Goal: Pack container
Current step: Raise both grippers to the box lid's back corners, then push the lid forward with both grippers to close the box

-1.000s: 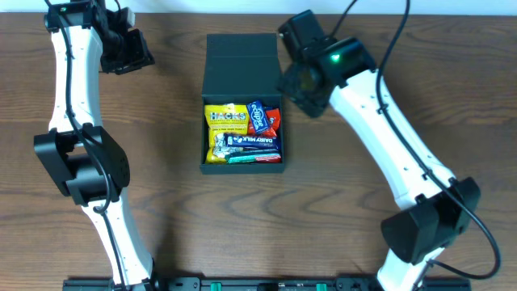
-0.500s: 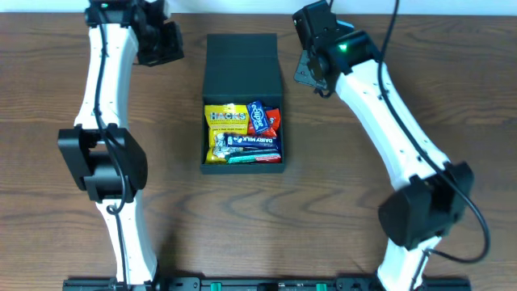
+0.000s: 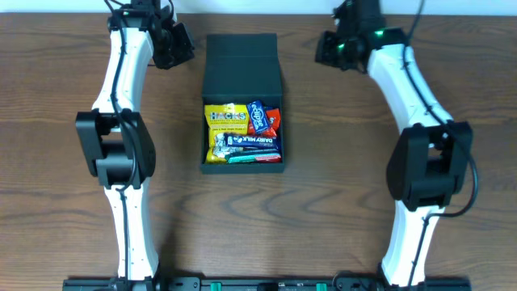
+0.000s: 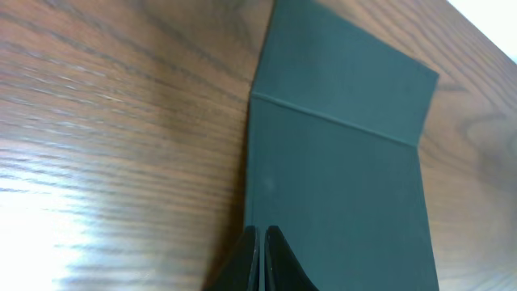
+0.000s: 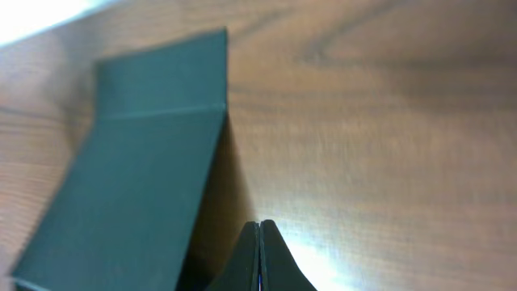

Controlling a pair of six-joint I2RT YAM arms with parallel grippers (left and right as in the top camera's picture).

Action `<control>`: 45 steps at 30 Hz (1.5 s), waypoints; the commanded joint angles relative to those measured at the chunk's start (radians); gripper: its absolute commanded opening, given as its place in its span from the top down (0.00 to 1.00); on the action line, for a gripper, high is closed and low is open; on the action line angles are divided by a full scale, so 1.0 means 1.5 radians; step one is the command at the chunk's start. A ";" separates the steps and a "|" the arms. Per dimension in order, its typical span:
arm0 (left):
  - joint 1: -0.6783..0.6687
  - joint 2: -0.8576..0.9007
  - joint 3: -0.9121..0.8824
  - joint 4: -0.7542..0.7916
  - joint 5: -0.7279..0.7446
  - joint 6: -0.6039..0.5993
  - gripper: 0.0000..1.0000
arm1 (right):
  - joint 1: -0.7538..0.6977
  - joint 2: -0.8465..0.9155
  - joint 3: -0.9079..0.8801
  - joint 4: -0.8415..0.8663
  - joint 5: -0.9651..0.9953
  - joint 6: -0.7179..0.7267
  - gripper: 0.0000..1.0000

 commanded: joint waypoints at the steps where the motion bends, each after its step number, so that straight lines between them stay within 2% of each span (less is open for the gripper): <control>1: 0.008 0.033 0.008 0.014 0.042 -0.058 0.94 | -0.014 0.051 0.002 0.021 -0.145 -0.020 0.99; 6: 0.012 0.063 0.008 0.007 0.067 -0.070 0.94 | -0.005 0.116 0.002 0.024 -0.187 -0.019 0.99; 13: 0.012 0.070 0.008 -0.033 0.033 -0.067 0.94 | 0.005 0.167 0.002 0.083 -0.256 -0.016 0.99; 26: 0.004 0.096 0.008 -0.016 0.069 -0.073 0.94 | 0.015 0.198 0.002 0.082 -0.280 -0.017 0.99; 40: -0.022 0.096 0.008 -0.021 0.074 -0.072 0.94 | 0.045 0.220 0.002 0.110 -0.396 -0.042 0.99; 45: -0.021 0.096 0.008 -0.020 0.110 -0.015 0.94 | 0.044 0.220 0.002 0.128 -0.453 -0.070 0.99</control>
